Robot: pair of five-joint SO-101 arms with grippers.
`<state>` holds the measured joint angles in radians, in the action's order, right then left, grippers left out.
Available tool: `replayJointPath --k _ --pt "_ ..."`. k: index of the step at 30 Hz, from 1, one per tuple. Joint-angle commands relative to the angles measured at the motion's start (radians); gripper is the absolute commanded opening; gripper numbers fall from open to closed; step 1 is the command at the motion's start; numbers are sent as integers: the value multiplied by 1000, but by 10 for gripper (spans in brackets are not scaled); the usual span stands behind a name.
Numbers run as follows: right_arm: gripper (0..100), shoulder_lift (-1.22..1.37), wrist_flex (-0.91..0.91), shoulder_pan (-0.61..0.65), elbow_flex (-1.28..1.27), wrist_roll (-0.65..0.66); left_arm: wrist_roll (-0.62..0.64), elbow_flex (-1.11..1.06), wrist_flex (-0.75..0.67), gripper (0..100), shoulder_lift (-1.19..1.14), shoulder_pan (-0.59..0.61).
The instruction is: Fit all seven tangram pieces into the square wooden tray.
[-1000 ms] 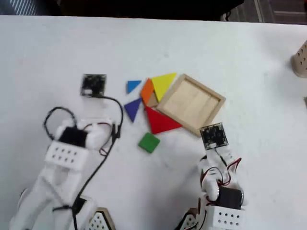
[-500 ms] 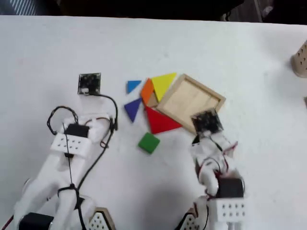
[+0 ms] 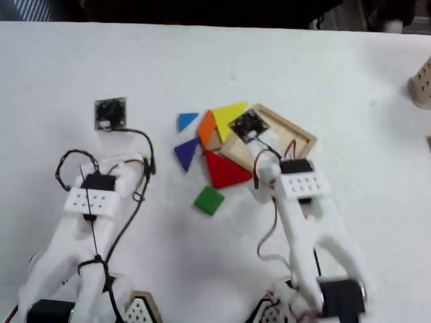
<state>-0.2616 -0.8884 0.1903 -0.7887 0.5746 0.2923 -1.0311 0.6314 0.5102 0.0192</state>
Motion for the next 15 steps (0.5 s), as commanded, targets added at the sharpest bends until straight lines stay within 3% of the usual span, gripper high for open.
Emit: replayJointPath --k 1,8,12,15 --pt "103 136 50 -36 107 81 11 8 -37 155 1 27" --pt "176 309 48 -85 213 184 11 8 -37 155 -1 27" --pt "148 325 19 -84 236 190 11 8 -37 155 -1 27" --pt "69 320 2 -85 232 184 11 8 -37 155 -1 27"
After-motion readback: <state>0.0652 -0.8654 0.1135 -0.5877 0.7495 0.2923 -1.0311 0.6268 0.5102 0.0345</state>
